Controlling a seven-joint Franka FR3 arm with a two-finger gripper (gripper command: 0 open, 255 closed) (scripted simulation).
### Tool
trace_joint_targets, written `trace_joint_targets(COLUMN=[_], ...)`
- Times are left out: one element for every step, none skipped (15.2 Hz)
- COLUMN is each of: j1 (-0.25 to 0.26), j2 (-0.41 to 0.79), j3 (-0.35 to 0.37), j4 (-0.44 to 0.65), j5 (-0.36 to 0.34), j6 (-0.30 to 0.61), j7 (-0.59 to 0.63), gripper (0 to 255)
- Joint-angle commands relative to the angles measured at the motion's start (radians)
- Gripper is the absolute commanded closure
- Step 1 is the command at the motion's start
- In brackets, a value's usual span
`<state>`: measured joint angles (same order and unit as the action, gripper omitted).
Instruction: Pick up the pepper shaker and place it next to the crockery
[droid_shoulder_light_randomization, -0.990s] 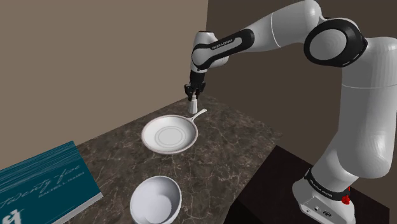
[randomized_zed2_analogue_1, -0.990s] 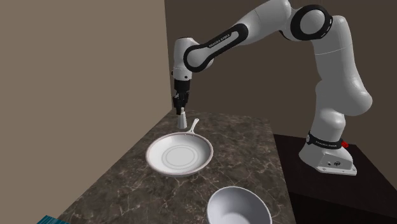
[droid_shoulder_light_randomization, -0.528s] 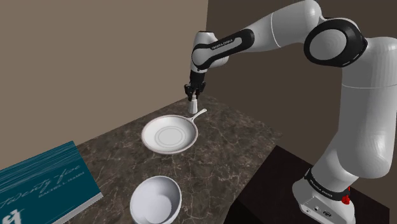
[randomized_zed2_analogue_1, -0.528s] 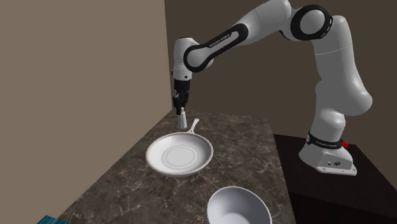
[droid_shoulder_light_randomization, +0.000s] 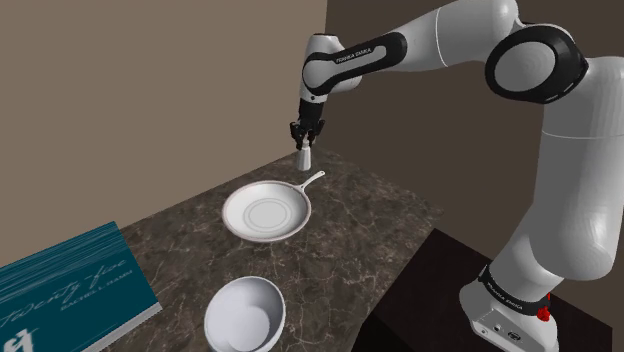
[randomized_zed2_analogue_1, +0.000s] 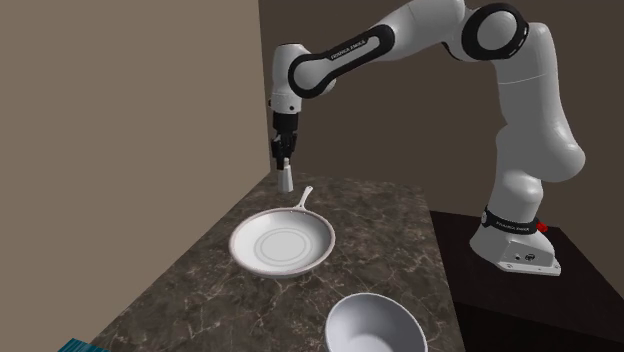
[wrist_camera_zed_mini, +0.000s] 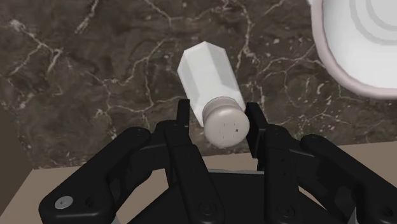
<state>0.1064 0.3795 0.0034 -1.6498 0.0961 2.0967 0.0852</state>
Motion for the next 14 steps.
trace_joint_targets(j1=[0.000, 0.000, 0.000, 0.000, 0.000, 0.000, 0.000, 0.000, 0.000, 0.000, 0.000, -0.001, -0.001, -0.001], j2=[-0.009, -0.013, -0.016, -0.019, -0.023, -0.026, -0.029, -0.031, -0.034, -0.036, -0.038, -0.040, -0.041, -0.043], j3=[0.000, 0.000, 0.000, -0.001, -0.001, -0.001, -0.001, -0.001, -0.001, -0.001, -0.001, -0.001, -0.002, -0.002], j4=[0.014, 0.021, 0.030, 0.039, 0.047, 0.057, 0.066, 0.076, 0.086, 0.096, 0.106, 0.117, 0.128, 0.140], j5=[-0.001, -0.002, -0.002, -0.003, -0.003, -0.004, -0.004, -0.004, -0.005, -0.005, -0.006, -0.006, -0.007, -0.007], j6=[-0.023, -0.034, -0.046, -0.058, -0.070, -0.082, -0.095, -0.107, -0.119, -0.132, -0.144, -0.157, -0.169, -0.182], j7=[0.002, 0.003, 0.004, 0.005, 0.006, 0.007, 0.009, 0.010, 0.011, 0.012, 0.013, 0.014, 0.015, 0.016], gripper=[255, 255, 255, 255, 255, 255, 255, 255, 255, 255, 255, 255, 255, 255])
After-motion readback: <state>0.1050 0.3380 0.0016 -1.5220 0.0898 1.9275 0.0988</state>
